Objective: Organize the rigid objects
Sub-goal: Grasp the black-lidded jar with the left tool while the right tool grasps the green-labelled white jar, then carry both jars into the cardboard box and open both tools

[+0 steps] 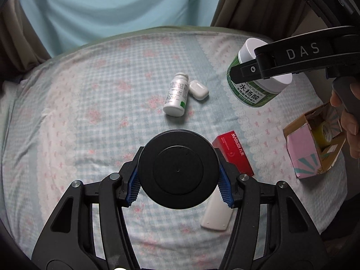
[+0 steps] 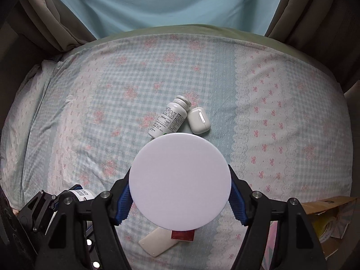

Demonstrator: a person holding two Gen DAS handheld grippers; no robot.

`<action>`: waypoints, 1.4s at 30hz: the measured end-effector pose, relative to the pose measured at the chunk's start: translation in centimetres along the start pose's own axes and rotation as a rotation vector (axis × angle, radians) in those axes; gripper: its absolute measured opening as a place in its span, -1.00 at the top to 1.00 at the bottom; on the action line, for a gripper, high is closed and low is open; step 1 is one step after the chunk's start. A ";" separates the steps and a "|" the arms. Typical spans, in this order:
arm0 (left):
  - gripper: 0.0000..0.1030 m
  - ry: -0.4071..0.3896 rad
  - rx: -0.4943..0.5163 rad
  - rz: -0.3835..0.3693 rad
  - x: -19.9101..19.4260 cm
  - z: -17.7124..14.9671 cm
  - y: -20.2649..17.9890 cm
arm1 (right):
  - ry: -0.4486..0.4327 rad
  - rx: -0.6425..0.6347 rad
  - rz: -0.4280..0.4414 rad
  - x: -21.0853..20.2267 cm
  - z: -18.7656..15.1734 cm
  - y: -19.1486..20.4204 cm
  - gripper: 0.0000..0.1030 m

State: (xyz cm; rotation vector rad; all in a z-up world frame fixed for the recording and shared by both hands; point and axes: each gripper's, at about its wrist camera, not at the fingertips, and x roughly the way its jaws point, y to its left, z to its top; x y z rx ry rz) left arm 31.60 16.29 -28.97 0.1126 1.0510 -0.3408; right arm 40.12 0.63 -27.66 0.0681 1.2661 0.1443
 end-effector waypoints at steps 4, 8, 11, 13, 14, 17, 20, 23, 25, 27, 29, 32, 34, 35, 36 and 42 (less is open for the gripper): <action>-0.04 -0.027 0.025 0.007 -4.3 0.0 -1.6 | -0.046 0.007 0.024 -5.1 -1.6 0.3 -0.31; -0.04 -0.042 0.051 0.011 -8.1 -0.3 -4.2 | -0.101 -0.015 0.026 -10.0 -3.9 0.0 -0.31; -0.04 -0.051 0.054 0.003 -10.5 -0.3 -6.6 | -0.132 -0.009 0.046 -13.1 -5.8 -0.9 -0.31; -0.04 -0.064 0.043 0.012 -12.0 -0.5 -8.4 | -0.153 -0.001 0.060 -15.0 -7.2 -1.9 -0.31; -0.04 -0.068 0.028 0.016 -12.6 -0.6 -9.2 | -0.165 -0.002 0.066 -15.9 -7.9 -2.4 -0.31; -0.04 -0.078 -0.021 0.027 -14.4 -0.8 -12.2 | -0.175 -0.014 0.087 -17.9 -10.2 -4.2 -0.31; -0.04 -0.083 -0.057 0.024 -15.4 -0.8 -15.6 | -0.178 -0.023 0.108 -19.6 -12.5 -6.9 -0.31; -0.04 -0.077 -0.052 0.019 -15.3 -0.6 -19.3 | -0.192 -0.040 0.099 -21.0 -14.3 -10.5 -0.31; -0.04 -0.073 -0.044 0.012 -14.9 -0.2 -22.0 | -0.194 -0.039 0.093 -21.5 -15.3 -13.2 -0.30; -0.04 -0.068 -0.032 0.000 -14.2 0.2 -24.6 | -0.192 -0.027 0.086 -21.8 -16.1 -16.0 -0.30; -0.04 -0.063 -0.016 -0.015 -13.4 0.7 -27.2 | -0.188 -0.007 0.072 -21.9 -17.0 -19.0 -0.30; -0.04 -0.053 0.005 -0.042 -11.8 1.5 -31.0 | -0.177 0.030 0.053 -22.1 -18.1 -23.4 -0.30; -0.04 -0.041 0.021 -0.060 -10.6 1.9 -33.4 | -0.168 0.048 0.039 -21.9 -18.7 -26.1 -0.31; -0.04 -0.032 0.032 -0.068 -9.9 2.1 -34.6 | -0.162 0.059 0.033 -21.7 -18.9 -27.2 -0.31; -0.04 -0.023 0.042 -0.075 -9.2 2.3 -35.6 | -0.156 0.071 0.029 -21.5 -19.1 -28.4 -0.31; -0.04 0.063 0.108 -0.091 -3.7 2.9 -40.9 | -0.098 0.139 0.021 -18.5 -20.2 -34.5 -0.31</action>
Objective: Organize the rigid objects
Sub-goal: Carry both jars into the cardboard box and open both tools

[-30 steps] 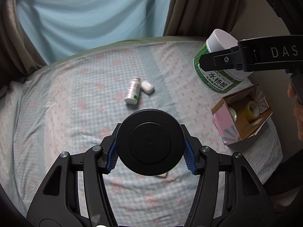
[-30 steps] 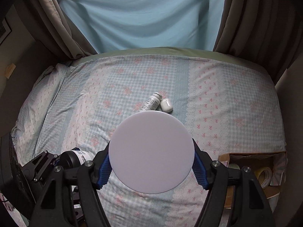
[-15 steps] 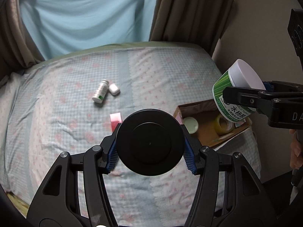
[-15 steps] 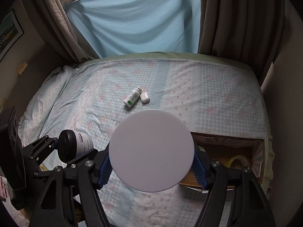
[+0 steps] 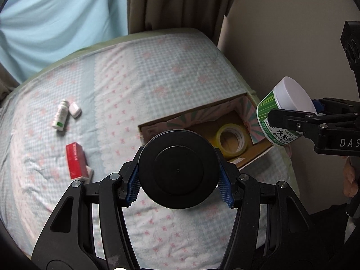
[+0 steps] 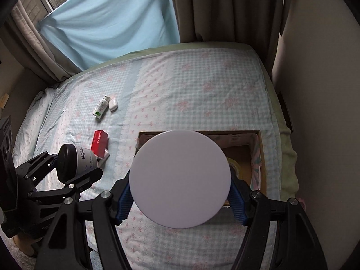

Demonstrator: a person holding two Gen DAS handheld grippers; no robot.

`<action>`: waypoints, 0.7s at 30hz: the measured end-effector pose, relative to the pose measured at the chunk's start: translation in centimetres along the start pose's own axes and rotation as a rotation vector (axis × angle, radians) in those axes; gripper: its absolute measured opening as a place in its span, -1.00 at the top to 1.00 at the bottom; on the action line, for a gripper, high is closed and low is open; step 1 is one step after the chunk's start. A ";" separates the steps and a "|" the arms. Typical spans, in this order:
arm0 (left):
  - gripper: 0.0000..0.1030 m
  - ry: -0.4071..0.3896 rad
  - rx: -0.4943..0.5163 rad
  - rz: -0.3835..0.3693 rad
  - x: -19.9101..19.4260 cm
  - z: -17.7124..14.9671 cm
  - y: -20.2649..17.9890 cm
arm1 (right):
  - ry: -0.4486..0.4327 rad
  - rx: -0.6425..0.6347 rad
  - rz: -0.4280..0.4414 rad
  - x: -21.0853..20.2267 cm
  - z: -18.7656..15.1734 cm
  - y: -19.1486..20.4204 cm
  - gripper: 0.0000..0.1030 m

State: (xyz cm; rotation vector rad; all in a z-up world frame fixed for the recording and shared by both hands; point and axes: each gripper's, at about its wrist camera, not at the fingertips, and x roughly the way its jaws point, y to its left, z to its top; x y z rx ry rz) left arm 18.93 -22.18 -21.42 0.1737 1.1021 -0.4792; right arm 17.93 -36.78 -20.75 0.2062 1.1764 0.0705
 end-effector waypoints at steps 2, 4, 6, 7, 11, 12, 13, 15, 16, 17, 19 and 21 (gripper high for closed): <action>-0.04 0.042 0.008 -0.008 2.3 0.3 -1.1 | 0.033 0.028 0.011 1.5 -0.3 -2.0 -0.31; -0.04 0.080 0.021 -0.008 4.6 0.4 -1.9 | 0.064 0.055 0.028 3.2 -0.7 -3.7 -0.31; -0.04 0.116 0.038 -0.001 6.8 0.3 -2.6 | 0.092 0.071 0.035 5.0 -1.1 -5.1 -0.31; -0.04 0.136 0.043 0.002 8.0 0.3 -2.8 | 0.109 0.077 0.038 5.9 -1.3 -5.8 -0.31; -0.04 0.213 0.045 0.009 12.5 -0.1 -3.0 | 0.155 0.102 0.048 9.1 -2.1 -7.6 -0.31; -0.04 0.230 0.044 0.011 13.5 -0.2 -3.0 | 0.161 0.112 0.054 9.6 -2.3 -8.1 -0.31; -0.04 0.246 0.043 0.012 14.4 -0.3 -3.1 | 0.167 0.120 0.062 10.2 -2.4 -8.5 -0.31; -0.04 0.275 0.045 0.015 16.1 -0.5 -3.1 | 0.178 0.131 0.073 11.4 -2.4 -9.0 -0.31; -0.04 0.287 0.049 0.018 16.8 -0.6 -3.2 | 0.183 0.130 0.074 12.0 -2.4 -9.2 -0.31; -0.04 0.298 0.055 0.020 17.6 -0.7 -3.4 | 0.187 0.125 0.071 12.7 -2.3 -9.4 -0.31; -0.04 0.316 0.070 0.024 18.8 -0.8 -3.6 | 0.196 0.123 0.066 13.8 -2.0 -9.5 -0.31; -0.04 0.328 0.085 0.026 19.7 -0.8 -3.6 | 0.197 0.139 0.079 14.7 -1.8 -9.7 -0.31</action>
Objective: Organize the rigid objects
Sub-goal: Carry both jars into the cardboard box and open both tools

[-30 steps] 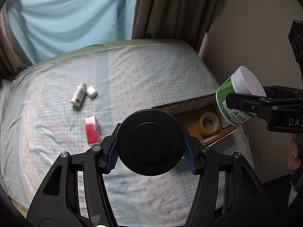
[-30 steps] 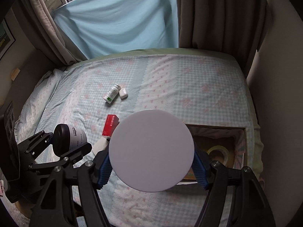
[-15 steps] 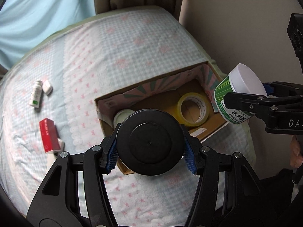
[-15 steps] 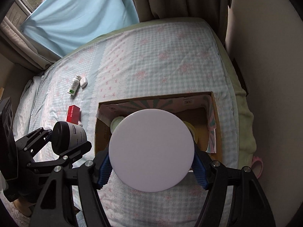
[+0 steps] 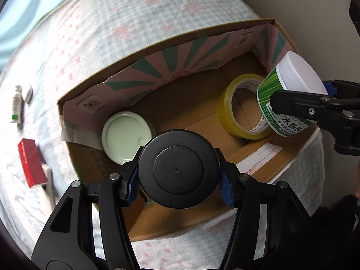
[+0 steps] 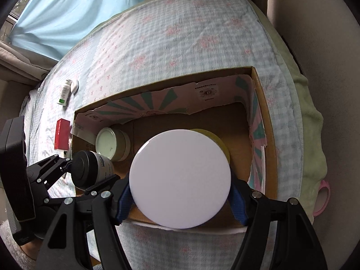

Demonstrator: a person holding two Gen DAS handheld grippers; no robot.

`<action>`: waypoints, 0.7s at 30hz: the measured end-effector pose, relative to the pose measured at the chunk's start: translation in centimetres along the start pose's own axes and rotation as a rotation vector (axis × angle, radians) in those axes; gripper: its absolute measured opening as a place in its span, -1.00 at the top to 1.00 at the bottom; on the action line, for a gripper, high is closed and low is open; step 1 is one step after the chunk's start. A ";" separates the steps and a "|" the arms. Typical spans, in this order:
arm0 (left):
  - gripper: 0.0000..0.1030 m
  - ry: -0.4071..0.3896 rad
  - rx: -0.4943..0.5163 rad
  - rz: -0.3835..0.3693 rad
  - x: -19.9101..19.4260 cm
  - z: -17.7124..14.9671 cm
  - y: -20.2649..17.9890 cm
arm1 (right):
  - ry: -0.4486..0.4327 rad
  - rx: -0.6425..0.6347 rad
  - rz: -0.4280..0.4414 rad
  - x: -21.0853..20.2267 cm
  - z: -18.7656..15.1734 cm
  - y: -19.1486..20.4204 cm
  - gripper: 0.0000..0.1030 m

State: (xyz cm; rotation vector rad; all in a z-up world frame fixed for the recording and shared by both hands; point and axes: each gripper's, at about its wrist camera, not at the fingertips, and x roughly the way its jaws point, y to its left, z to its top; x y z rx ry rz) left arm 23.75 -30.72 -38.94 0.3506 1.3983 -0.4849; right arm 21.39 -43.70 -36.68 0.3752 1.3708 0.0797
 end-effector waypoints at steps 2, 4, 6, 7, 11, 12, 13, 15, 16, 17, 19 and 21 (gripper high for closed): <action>-0.04 0.005 0.014 0.001 0.5 0.2 -0.2 | -0.003 0.025 0.013 0.6 0.3 -0.3 -0.31; -0.06 -0.003 0.025 -0.006 0.4 0.2 -0.3 | 0.008 0.047 -0.005 1.1 0.6 -0.5 -0.34; -0.59 -0.011 0.036 -0.012 0.1 0.0 -0.6 | -0.024 0.076 -0.025 0.7 0.8 -0.6 -0.78; -0.97 -0.024 0.041 -0.012 -0.3 -0.2 -0.7 | -0.063 0.089 -0.024 0.1 0.9 -0.7 -1.00; -0.99 -0.046 0.024 -0.032 -1.4 -0.5 -0.4 | -0.129 0.098 -0.020 -1.5 1.1 -0.9 -1.00; -0.99 -0.047 0.015 -0.033 -1.6 -0.4 -0.3 | -0.138 0.099 -0.026 -1.8 1.0 -1.0 -1.00; -0.99 -0.047 0.005 -0.038 -1.9 -0.5 -0.3 | -0.136 0.101 -0.032 -1.9 0.8 -1.1 -1.00; -0.99 -0.053 -0.014 -0.046 -2.4 -0.6 0.0 | -0.125 0.108 -0.043 -2.0 0.4 -1.3 -1.00; -0.99 -0.056 -0.021 -0.047 -2.7 -0.7 0.1 | -0.120 0.113 -0.046 -2.1 0.1 -1.4 -1.00; -0.99 -0.060 -0.025 -0.049 -3.2 -1.0 0.1 | -0.116 0.117 -0.047 -2.2 -0.2 -1.5 -1.00; -0.99 -0.071 -0.026 -0.047 -3.9 -1.2 0.2 | -0.111 0.123 -0.049 -2.6 -0.5 -1.6 -1.00; -0.99 -0.083 -0.021 -0.040 -4.7 -1.2 0.3 | -0.110 0.126 -0.048 -3.0 -0.9 -1.5 -1.00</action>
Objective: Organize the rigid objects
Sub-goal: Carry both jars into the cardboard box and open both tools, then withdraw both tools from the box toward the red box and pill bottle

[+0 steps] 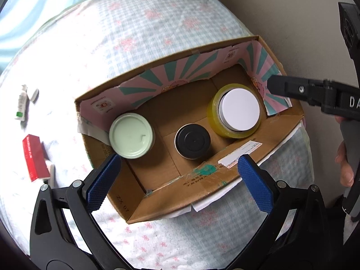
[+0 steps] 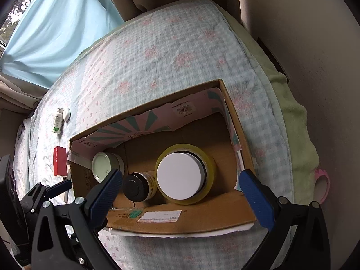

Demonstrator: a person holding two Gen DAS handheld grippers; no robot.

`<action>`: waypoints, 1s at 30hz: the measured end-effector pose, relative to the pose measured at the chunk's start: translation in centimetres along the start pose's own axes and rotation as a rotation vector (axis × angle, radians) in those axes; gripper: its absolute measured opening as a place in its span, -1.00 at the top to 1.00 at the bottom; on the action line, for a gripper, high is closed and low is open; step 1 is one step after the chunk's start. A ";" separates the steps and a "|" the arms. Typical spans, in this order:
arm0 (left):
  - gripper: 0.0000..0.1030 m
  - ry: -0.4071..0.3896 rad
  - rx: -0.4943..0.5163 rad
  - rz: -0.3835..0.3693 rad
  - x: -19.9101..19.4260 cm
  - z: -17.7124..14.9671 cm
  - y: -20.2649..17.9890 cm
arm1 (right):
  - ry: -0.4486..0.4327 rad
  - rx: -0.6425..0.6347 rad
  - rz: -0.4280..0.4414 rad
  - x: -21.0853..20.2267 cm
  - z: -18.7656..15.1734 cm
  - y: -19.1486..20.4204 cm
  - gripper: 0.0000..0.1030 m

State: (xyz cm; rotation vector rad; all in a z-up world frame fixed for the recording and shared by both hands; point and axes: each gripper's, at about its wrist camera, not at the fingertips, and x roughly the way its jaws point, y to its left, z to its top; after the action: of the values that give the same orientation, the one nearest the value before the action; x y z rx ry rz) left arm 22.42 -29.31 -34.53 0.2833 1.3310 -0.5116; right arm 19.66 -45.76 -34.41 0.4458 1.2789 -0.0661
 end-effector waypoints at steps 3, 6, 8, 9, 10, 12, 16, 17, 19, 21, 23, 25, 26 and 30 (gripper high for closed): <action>-0.99 -0.020 0.004 0.002 -1.6 -0.4 0.0 | -0.006 -0.004 -0.005 -0.8 -0.3 0.3 -1.00; -0.99 -0.033 0.011 0.006 -2.6 -0.4 -0.2 | -0.020 -0.015 -0.015 -1.7 -0.6 0.8 -1.00; -0.99 -0.037 0.008 0.012 -3.1 -0.4 -0.4 | -0.030 -0.020 -0.019 -2.3 -0.9 1.0 -1.00; -0.99 -0.043 0.005 0.016 -3.6 -0.5 -0.4 | -0.033 -0.018 -0.017 -2.6 -1.0 1.1 -1.00; -0.99 -0.054 0.001 0.016 -4.1 -0.5 -0.4 | -0.038 -0.013 -0.019 -2.8 -1.2 1.2 -1.00; -0.99 -0.076 -0.005 0.016 -4.9 -0.9 -0.4 | -0.049 0.000 -0.036 -3.3 -1.4 1.4 -1.00; -0.99 -0.105 -0.028 0.031 -7.1 -1.5 -0.1 | -0.062 0.007 -0.048 -4.8 -2.0 2.2 -1.00; -0.99 -0.114 -0.035 0.034 -7.8 -1.7 0.1 | -0.066 -0.001 -0.051 -5.2 -2.1 2.5 -1.00; -0.99 -0.132 -0.047 0.046 -9.4 -2.2 0.4 | -0.075 -0.019 -0.051 -6.3 -2.3 3.2 -1.00; -0.99 -0.159 -0.054 0.052 -11.1 -2.8 0.6 | -0.092 -0.032 -0.050 -7.4 -2.6 4.0 -1.00; -0.99 -0.186 -0.060 0.060 -12.8 -3.5 1.0 | -0.108 -0.043 -0.049 -8.5 -2.9 4.9 -1.00; -0.99 -0.204 -0.072 0.072 -14.3 -4.3 1.5 | -0.120 -0.056 -0.047 -9.4 -3.3 6.0 -1.00; -0.99 -0.214 -0.080 0.080 -15.1 -4.6 1.8 | -0.124 -0.064 -0.044 -9.9 -3.6 6.6 -1.00; -0.99 -0.252 -0.100 0.100 -18.2 -6.4 3.1 | -0.148 -0.100 -0.034 -11.9 -4.8 9.2 -1.00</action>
State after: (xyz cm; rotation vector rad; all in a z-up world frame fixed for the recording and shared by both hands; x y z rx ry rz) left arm 15.80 -20.09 -18.57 0.1946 1.0883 -0.3817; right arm 14.47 -38.01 -21.71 0.3272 1.1385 -0.0622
